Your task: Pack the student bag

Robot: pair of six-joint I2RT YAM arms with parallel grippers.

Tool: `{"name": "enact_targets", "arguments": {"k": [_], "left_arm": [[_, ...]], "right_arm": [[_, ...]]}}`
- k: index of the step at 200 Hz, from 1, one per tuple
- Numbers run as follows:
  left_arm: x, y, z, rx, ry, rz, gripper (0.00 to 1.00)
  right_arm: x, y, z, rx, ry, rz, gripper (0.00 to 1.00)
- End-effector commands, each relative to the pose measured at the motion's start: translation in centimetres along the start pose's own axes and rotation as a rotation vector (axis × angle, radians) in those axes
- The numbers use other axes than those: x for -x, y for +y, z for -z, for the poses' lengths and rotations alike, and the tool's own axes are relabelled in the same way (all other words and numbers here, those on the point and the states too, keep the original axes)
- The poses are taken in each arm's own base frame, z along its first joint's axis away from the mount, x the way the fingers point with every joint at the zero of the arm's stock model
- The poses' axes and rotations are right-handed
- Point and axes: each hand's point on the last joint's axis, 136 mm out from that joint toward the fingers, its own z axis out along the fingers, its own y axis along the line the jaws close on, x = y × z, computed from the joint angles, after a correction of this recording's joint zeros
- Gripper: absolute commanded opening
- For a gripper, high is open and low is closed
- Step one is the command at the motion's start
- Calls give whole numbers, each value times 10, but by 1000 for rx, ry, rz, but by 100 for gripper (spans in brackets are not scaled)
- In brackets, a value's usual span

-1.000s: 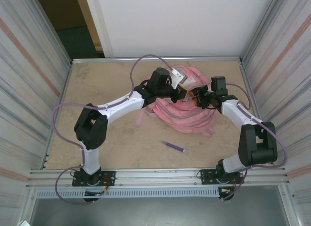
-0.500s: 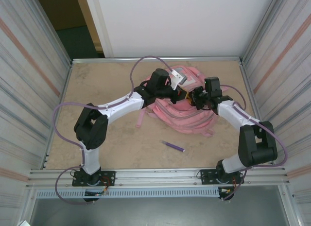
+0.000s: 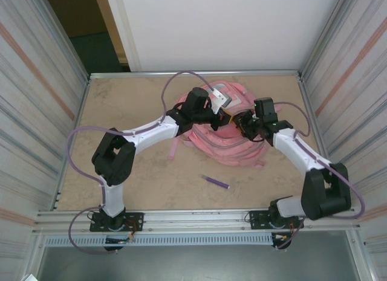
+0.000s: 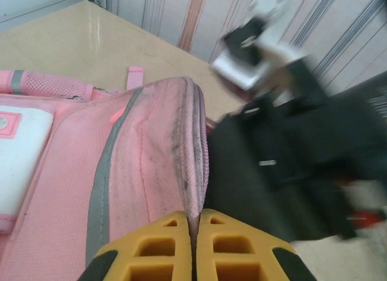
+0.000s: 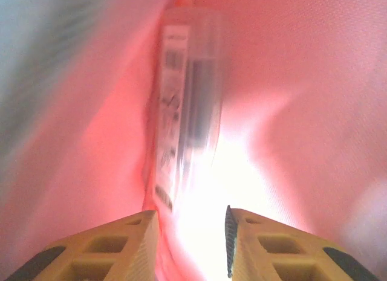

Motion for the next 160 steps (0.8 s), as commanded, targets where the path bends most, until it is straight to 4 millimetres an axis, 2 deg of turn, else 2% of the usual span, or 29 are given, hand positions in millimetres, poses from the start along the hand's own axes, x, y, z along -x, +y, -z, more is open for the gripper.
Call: {"name": "enact_targets", "arguments": {"k": [1, 13, 37, 57, 75, 86, 94, 139, 160], "left_arm": [[3, 22, 1, 39, -32, -56, 0], [4, 26, 4, 36, -34, -42, 0], [5, 27, 13, 37, -24, -60, 0], [2, 34, 19, 55, -6, -86, 0], [-1, 42, 26, 62, 9, -69, 0], [-3, 47, 33, 61, 18, -46, 0], [-3, 49, 37, 57, 19, -34, 0], [-5, 48, 52, 50, 10, -21, 0], [-7, 46, 53, 36, 24, -18, 0]], "right_arm": [[-9, -17, 34, -91, 1, 295, 39], [-18, -32, 42, -127, 25, 370, 43], [-45, -47, 51, -131, 112, 468, 50], [-73, -49, 55, -114, 187, 575, 53], [-109, -47, 55, -80, 264, 751, 57], [-136, -49, 52, -42, 345, 869, 58], [-147, -52, 51, -57, 373, 928, 59], [-193, -76, 28, -247, 501, 1112, 62], [-202, -96, 13, -367, 534, 1170, 62]]}}
